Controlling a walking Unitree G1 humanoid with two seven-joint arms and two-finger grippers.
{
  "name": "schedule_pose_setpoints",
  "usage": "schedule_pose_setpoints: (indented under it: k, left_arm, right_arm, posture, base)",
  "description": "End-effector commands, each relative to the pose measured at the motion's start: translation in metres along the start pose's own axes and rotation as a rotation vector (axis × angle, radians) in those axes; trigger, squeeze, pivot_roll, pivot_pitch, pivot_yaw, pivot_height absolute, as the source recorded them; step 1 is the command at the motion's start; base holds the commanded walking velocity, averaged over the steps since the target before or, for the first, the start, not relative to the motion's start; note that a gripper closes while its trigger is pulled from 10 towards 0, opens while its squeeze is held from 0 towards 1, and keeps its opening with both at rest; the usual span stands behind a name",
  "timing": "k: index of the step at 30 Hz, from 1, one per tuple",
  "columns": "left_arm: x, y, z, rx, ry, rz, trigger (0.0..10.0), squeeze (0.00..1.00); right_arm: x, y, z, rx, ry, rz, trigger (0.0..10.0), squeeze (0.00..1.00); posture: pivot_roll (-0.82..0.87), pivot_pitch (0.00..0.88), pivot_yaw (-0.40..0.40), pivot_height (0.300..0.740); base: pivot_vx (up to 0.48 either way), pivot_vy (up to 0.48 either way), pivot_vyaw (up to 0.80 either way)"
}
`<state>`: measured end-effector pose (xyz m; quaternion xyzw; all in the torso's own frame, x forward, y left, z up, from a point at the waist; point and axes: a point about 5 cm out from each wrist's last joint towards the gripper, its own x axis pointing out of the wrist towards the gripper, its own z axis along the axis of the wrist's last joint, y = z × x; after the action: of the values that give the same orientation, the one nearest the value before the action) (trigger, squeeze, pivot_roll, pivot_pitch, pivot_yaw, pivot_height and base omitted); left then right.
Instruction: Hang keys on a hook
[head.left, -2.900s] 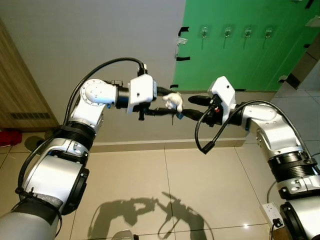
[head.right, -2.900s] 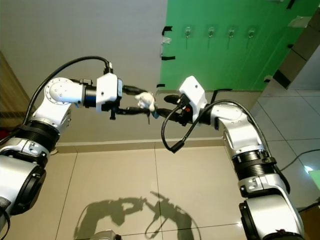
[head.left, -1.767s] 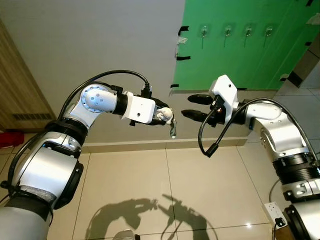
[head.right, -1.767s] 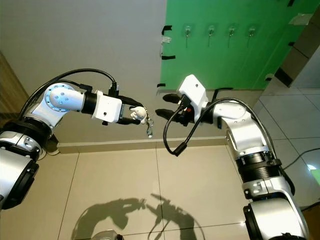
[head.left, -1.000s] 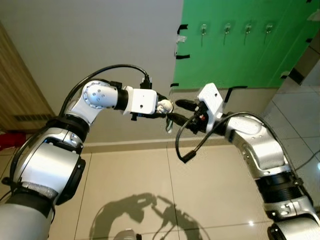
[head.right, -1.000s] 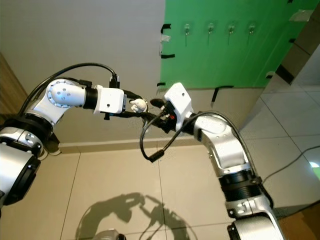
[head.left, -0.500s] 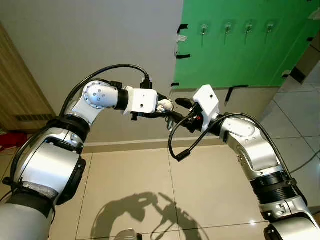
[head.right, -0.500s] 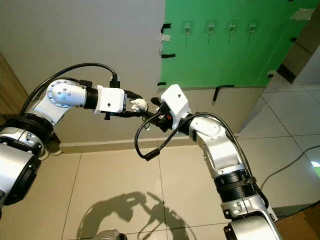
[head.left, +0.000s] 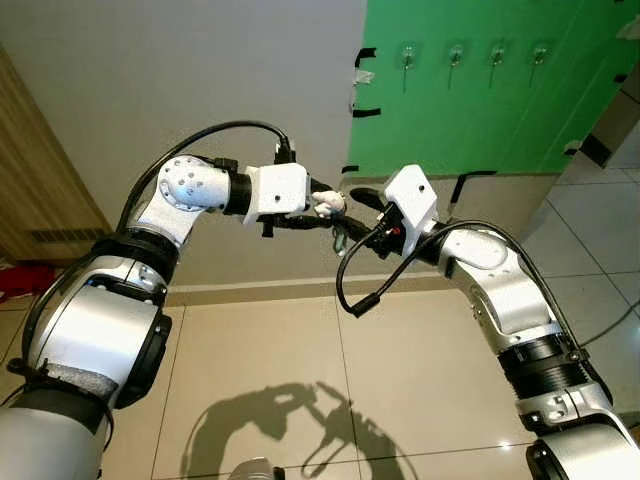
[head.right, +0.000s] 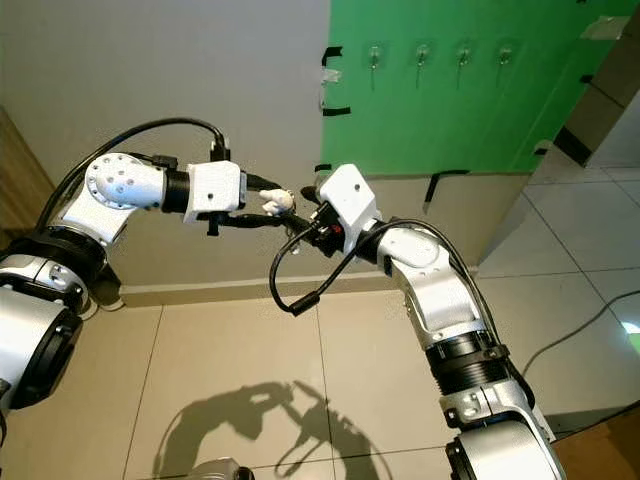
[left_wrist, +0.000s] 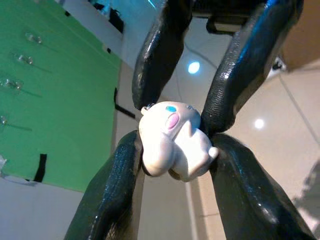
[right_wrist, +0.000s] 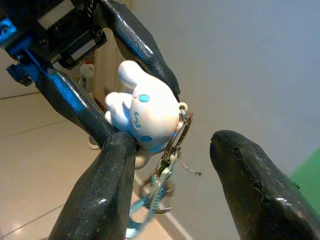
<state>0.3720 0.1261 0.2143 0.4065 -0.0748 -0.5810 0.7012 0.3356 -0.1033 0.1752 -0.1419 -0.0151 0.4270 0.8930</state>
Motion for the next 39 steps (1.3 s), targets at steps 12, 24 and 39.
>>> schedule_pose_setpoints:
  k: [12, 24, 39]
  left_arm:
    - [0.003, 0.004, 0.014, -0.021, -0.123, -0.038, 10.0, 0.00]
    - [0.003, -0.005, 0.006, -0.131, -0.198, 0.024, 10.0, 0.00]
    - [0.007, -0.028, -0.009, -0.219, -0.203, 0.022, 10.0, 0.00]
  right_arm:
    - [-0.004, -0.017, -0.013, -0.015, 0.070, -0.120, 10.0, 0.00]
    - [-0.020, -0.040, 0.005, 0.293, -0.157, -0.292, 10.0, 0.00]
    - [-0.030, -0.038, 0.011, 0.523, -0.315, -0.330, 10.0, 0.00]
  posture:
    - [0.02, 0.000, 0.065, 0.740]
    - [0.01, 0.000, 0.062, 0.740]
    - [0.01, 0.000, 0.060, 0.740]
  base:
    - [0.000, 0.000, 0.00]
    - [0.000, 0.000, 0.00]
    - [0.000, 0.000, 0.00]
